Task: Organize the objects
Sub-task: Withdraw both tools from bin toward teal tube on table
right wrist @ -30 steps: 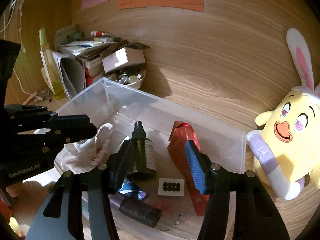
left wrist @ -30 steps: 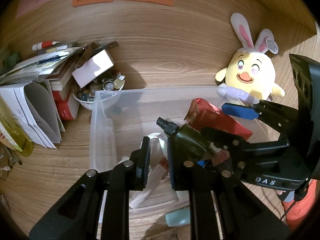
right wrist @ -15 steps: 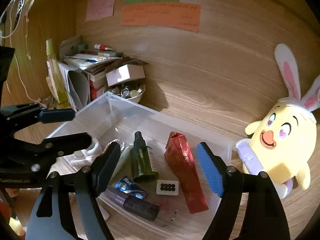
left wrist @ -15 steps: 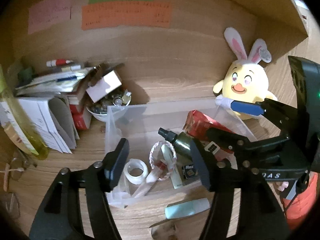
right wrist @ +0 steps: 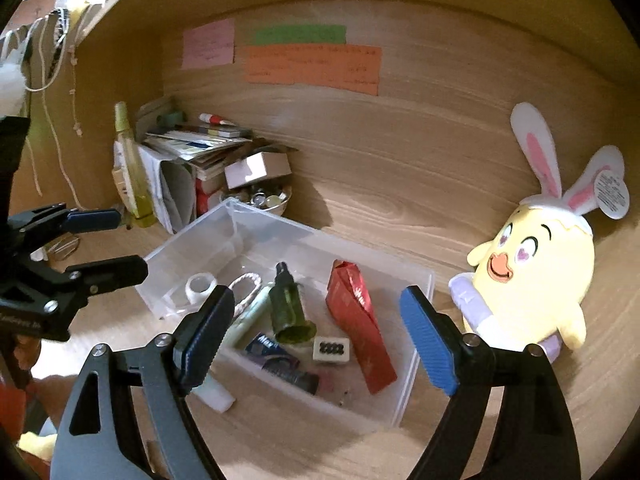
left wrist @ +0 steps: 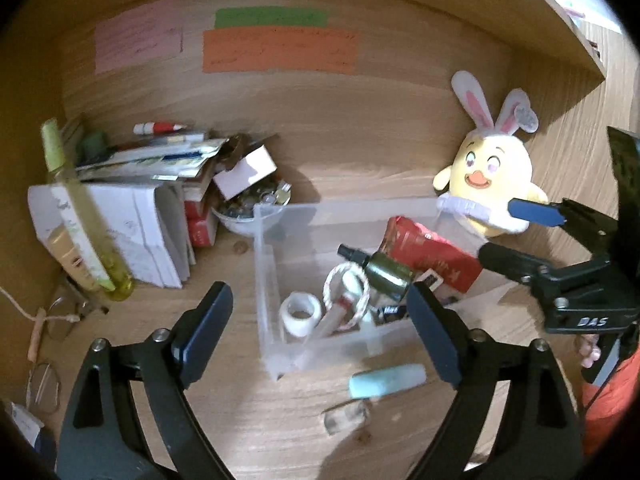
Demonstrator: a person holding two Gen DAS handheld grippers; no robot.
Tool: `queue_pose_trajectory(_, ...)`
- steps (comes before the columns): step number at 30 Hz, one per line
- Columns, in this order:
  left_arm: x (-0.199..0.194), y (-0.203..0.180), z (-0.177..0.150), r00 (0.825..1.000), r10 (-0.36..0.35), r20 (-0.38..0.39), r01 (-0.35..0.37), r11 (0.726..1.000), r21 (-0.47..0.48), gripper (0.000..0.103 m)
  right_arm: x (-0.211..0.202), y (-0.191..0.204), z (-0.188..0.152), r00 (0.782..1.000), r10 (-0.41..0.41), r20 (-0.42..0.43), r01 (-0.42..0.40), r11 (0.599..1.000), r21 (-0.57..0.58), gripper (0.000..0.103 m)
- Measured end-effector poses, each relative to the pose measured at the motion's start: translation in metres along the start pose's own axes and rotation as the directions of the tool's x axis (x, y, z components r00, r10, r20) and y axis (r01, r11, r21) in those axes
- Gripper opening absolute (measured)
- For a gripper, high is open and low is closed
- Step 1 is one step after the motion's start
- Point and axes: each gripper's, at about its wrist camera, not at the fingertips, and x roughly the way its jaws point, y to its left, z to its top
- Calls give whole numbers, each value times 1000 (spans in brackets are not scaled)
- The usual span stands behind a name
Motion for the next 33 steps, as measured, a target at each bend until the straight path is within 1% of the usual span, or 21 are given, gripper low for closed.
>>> queue_pose_trajectory(5,2,7,-17,999,18,-45,-18,1000,1,90,-8,7,-14,1000,14,-15,-14,1000,-1,83)
queue_pose_trajectory(14,8,14,-48,991,1,-134,-3,1000,-20,90,-17,20,-35,997,63,-36,-62,998,24,83)
queue_pose_trajectory(17,16,13,-59,983,-15,-181,10,1000,-25,90,-18,24,-42,997,67,-43,-66,997,25,83)
queue_pose_trajectory(21,30,7,-72,968,-40,-248,33,999,-32,90,-19,30,-53,996,75,-58,-74,997,20,83)
queue_pose_trajectory(25,37,0,-80,961,-46,-273,39,999,-33,90,-17,33,-62,996,58,-70,-56,998,26,83)
queue_pose_trajectory(30,41,-5,-86,957,-50,-286,43,999,-32,90,-14,37,-70,993,75,-89,-73,997,30,82)
queue_pose_trajectory(31,42,-6,-87,955,-53,-290,45,998,-34,89,-13,37,-71,993,75,-92,-72,997,29,81)
queue_pose_trajectory(32,43,-7,-88,954,-59,-295,51,998,-34,86,-11,38,-72,992,77,-95,-74,997,28,80)
queue_pose_trajectory(33,45,-8,-89,952,-62,-300,55,998,-33,84,-10,39,-73,991,86,-101,-83,996,31,77)
